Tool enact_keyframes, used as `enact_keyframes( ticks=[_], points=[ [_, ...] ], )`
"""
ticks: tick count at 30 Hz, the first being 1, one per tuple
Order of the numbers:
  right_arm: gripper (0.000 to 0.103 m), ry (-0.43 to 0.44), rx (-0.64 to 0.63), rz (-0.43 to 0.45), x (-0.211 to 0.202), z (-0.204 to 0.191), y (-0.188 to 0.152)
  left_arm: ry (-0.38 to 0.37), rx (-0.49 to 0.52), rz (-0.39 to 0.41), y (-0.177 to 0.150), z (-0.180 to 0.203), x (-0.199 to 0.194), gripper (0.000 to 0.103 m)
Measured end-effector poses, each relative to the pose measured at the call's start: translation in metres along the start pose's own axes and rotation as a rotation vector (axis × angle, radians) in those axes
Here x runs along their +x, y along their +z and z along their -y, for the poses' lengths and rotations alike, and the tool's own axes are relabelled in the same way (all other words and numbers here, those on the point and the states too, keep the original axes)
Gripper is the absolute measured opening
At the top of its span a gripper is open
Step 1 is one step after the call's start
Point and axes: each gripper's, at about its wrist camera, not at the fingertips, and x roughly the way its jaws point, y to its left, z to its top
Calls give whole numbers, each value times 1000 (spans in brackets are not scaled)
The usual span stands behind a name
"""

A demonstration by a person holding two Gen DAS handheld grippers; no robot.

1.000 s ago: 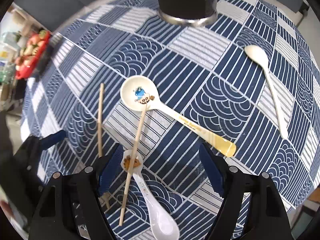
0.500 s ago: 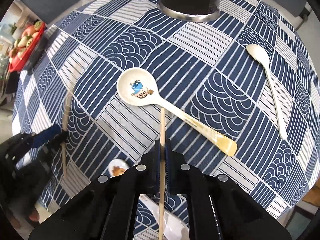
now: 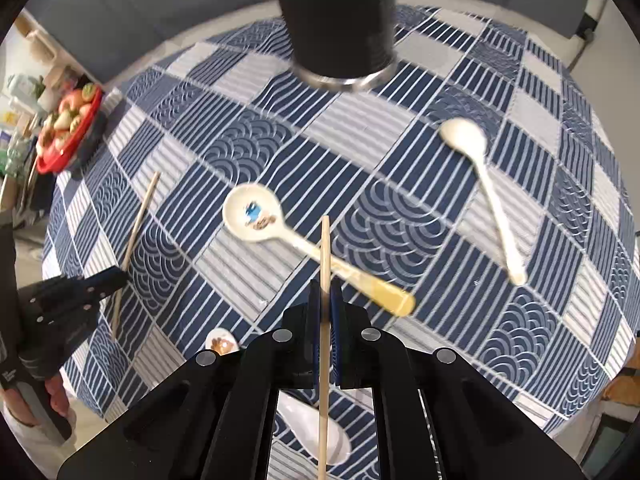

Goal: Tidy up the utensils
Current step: 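Grasp a remaining chopstick with the right tool while the left tool grasps another, then lift both chopsticks and carry them up to the black cup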

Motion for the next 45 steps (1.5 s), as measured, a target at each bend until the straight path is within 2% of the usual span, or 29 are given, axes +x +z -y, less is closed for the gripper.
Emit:
enact_keyframes(
  ticks=[10,19,30,45],
  points=[
    [5,-26,-12,95,-40,22,10,-5,-36,143,13,-6,-46,5],
    [5,-88,-21,203,-83,48,30,28,-21,206,42,2,-71,5],
    [5,-53,-117,330,-138,75,86,87,-83,312,80,27,-114,5],
    [5,15,-272,466,-181,96,174,197,-104,424,146,64,-171,5]
  ],
)
